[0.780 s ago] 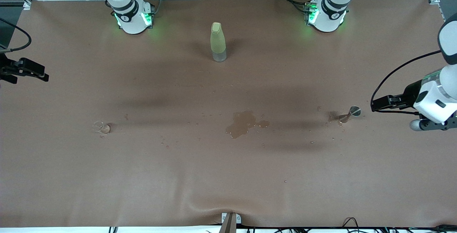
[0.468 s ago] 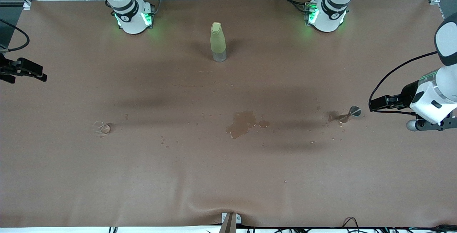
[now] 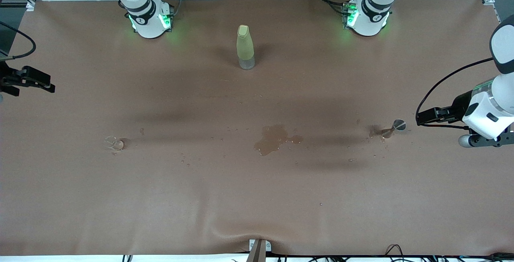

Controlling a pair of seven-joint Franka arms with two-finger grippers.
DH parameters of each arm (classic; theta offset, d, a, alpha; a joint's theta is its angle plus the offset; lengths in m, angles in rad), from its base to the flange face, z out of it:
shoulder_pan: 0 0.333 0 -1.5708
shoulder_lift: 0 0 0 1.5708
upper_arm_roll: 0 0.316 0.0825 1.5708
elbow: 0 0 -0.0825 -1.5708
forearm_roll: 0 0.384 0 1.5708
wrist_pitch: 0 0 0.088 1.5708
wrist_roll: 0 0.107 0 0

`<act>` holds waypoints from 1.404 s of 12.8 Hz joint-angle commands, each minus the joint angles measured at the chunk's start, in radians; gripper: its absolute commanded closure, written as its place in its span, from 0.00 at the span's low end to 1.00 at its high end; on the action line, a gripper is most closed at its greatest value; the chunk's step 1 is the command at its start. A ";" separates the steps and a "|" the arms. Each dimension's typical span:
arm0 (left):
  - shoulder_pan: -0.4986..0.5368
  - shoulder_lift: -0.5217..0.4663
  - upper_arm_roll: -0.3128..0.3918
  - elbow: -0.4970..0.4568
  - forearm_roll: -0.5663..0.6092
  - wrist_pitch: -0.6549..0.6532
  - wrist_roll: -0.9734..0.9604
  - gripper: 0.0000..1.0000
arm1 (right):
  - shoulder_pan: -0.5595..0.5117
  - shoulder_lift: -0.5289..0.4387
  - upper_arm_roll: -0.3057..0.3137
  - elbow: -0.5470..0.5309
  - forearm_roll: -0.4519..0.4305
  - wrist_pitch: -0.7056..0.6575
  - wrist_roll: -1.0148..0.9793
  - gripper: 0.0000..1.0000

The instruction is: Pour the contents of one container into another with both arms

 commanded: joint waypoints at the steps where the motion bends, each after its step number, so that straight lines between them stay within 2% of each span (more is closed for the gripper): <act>1: 0.006 -0.021 -0.001 0.000 0.061 -0.009 0.036 0.00 | -0.046 0.046 0.010 0.012 0.022 0.033 -0.136 0.00; 2: 0.004 -0.021 -0.001 0.000 0.076 -0.009 0.065 0.00 | -0.074 0.062 0.011 0.010 0.033 0.037 -0.212 0.00; 5: 0.001 -0.021 -0.001 0.000 0.078 -0.009 0.099 0.00 | -0.198 0.112 0.008 -0.026 0.263 0.048 -0.574 0.00; 9: 0.003 -0.021 -0.001 0.000 0.078 -0.010 0.094 0.00 | -0.237 0.129 0.010 -0.076 0.300 0.077 -0.785 0.00; 11: 0.003 -0.021 -0.001 -0.001 0.078 -0.010 0.093 0.00 | -0.278 0.152 0.008 -0.106 0.380 0.082 -0.952 0.00; 13: 0.003 -0.020 -0.001 -0.002 0.078 -0.010 0.091 0.00 | -0.332 0.213 0.010 -0.108 0.437 0.097 -1.095 0.00; 18: 0.020 -0.017 -0.001 -0.003 0.063 -0.009 0.116 0.00 | -0.444 0.445 0.010 -0.102 0.712 0.096 -1.564 0.00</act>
